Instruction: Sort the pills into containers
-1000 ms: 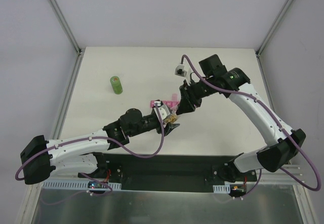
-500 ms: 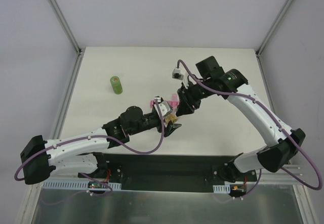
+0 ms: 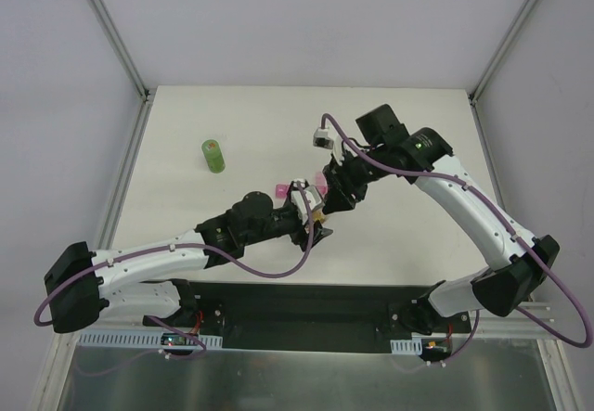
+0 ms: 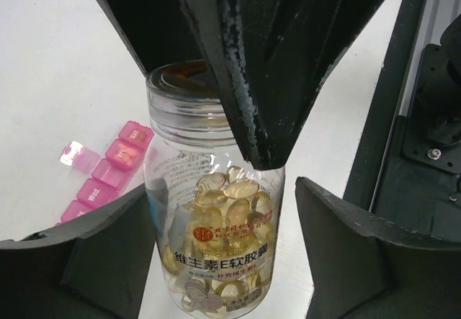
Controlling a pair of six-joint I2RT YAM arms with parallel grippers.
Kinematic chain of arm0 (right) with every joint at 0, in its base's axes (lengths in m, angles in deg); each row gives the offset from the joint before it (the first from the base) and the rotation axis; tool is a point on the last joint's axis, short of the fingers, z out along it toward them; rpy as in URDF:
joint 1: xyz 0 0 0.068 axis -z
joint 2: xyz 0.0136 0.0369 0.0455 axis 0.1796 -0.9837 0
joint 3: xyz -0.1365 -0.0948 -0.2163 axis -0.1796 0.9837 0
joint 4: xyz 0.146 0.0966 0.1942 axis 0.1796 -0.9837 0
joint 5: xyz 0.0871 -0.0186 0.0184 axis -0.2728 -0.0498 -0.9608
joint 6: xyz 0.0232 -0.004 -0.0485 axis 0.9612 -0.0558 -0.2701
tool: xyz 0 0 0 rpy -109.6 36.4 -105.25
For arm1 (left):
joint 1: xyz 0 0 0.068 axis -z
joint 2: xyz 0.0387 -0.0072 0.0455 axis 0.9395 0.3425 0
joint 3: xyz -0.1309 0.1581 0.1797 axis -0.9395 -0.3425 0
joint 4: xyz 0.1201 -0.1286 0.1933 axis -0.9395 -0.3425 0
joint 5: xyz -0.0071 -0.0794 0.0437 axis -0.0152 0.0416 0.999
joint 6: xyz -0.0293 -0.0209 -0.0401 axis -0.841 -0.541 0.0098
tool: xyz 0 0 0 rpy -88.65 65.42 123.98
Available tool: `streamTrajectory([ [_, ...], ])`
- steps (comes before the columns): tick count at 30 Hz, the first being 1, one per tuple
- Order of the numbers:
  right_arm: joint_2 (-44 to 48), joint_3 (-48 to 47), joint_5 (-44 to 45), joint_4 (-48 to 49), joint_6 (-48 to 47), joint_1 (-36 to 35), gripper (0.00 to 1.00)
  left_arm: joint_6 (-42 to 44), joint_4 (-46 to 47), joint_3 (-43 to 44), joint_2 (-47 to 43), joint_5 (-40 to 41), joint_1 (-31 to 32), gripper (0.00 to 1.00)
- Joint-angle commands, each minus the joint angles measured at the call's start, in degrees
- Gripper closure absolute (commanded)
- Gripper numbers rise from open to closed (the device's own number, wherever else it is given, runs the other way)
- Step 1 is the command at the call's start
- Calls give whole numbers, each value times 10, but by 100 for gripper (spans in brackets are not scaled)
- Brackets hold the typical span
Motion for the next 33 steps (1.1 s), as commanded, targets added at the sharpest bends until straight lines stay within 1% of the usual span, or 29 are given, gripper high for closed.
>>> streamTrajectory([
  [1, 19, -12, -9, -3, -2, -3, 99, 10, 2, 22, 2, -4, -5, 34],
  [5, 17, -7, -17, -3, -1, -3, 99, 8, 10, 22, -2, -16, -5, 50],
  [6, 17, -6, -19, -2, -1, -3, 99, 7, 11, 22, -4, -18, -5, 56],
  [8, 16, -6, -24, -3, 0, -2, 99, 7, 12, 21, -8, -27, -5, 75],
  [9, 16, -5, -32, -3, -2, -3, 99, 8, 13, 22, -9, -28, -5, 81],
  [11, 19, -4, -44, -3, -10, -4, 99, 4, 17, 18, -16, -37, -7, 89],
  [14, 25, -1, -86, -13, -52, -3, 99, 1, 24, 5, -27, -84, -17, 93],
  [15, 26, -6, -108, -31, -79, -4, 99, 3, 34, -7, -33, -129, -20, 93],
  [16, 29, -6, -123, -44, -110, -3, 99, 3, 38, -13, -38, -154, -27, 93],
  [17, 39, -5, -135, -56, -185, -4, 99, 4, 39, -16, -39, -177, -31, 94],
  [18, 46, 3, -160, -78, -228, -4, 99, 5, 36, -21, -43, -224, -33, 94],
  [19, 54, 10, -174, -95, -277, -4, 99, 6, 32, -22, -45, -238, -35, 94],
  [20, 72, 16, -188, -119, -411, -4, 99, 7, 25, -22, -46, -254, -37, 95],
  [21, 82, 35, -196, -145, -452, -6, 100, 9, 10, -18, -46, -267, -38, 96],
  [23, 107, 52, -175, -129, -487, -18, 100, 9, 0, -15, -46, -293, -41, 97],
  [24, 109, 57, -145, -111, -488, -31, 100, 7, -5, -14, -44, -299, -41, 98],
  [26, 102, 50, -132, -115, -498, -37, 99, 5, -5, -15, -39, -300, -42, 98],
  [27, 101, 50, -123, -103, -479, -40, 100, 3, -2, -17, -35, -300, -42, 99],
  [29, 101, 57, -115, -78, -443, -41, 96, 0, 9, -20, -30, -290, -42, 100],
  [30, 99, 57, -113, -64, -429, -41, 90, -1, 10, -22, -26, -285, -42, 100],
  [31, 98, 53, -111, -59, -385, -41, 73, -1, 12, -22, -24, -278, -42, 100],
  [33, 90, 34, -98, -48, -336, -40, 54, 2, 18, -27, -24, -252, -42, 100],
])
